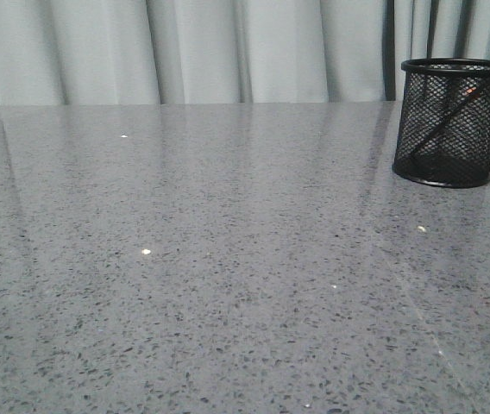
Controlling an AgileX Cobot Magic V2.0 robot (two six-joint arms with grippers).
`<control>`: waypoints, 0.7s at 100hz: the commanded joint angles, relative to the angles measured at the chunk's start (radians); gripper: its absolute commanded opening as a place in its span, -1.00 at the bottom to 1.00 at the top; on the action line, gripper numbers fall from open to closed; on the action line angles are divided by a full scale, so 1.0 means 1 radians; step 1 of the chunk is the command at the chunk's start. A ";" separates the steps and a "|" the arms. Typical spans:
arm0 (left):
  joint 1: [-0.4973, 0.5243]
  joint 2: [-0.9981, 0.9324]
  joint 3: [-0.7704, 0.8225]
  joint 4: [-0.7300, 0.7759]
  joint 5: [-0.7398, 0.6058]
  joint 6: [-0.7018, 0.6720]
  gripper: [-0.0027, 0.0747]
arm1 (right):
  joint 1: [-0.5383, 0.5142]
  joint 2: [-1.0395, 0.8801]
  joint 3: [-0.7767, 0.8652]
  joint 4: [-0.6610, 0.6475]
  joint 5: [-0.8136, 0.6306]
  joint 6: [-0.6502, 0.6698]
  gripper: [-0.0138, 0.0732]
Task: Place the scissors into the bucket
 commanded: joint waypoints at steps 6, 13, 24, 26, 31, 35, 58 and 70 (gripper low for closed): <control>0.081 -0.032 0.014 0.013 0.086 -0.058 -0.98 | -0.002 -0.008 -0.021 0.014 -0.081 -0.006 -0.79; 0.125 -0.065 0.034 0.013 0.155 -0.099 -0.98 | -0.002 -0.008 -0.021 0.014 -0.081 -0.006 -0.79; 0.185 -0.121 0.043 0.034 0.295 -0.159 -0.98 | -0.002 -0.008 -0.021 0.014 -0.079 -0.006 -0.79; 0.196 -0.132 0.043 0.036 0.321 -0.161 -0.98 | -0.002 -0.008 -0.021 0.014 -0.079 -0.006 -0.79; 0.219 -0.155 0.043 0.036 0.389 -0.161 -0.98 | -0.002 -0.008 -0.021 0.014 -0.079 -0.006 -0.79; 0.238 -0.176 0.043 0.038 0.464 -0.161 -0.98 | -0.002 -0.008 -0.021 0.014 -0.079 -0.006 -0.79; 0.306 -0.222 0.043 0.020 0.534 -0.161 -0.98 | -0.002 -0.008 -0.021 0.014 -0.078 -0.006 -0.79; 0.306 -0.222 0.043 -0.018 0.546 -0.161 -0.98 | -0.002 -0.008 -0.021 0.014 -0.078 -0.006 -0.79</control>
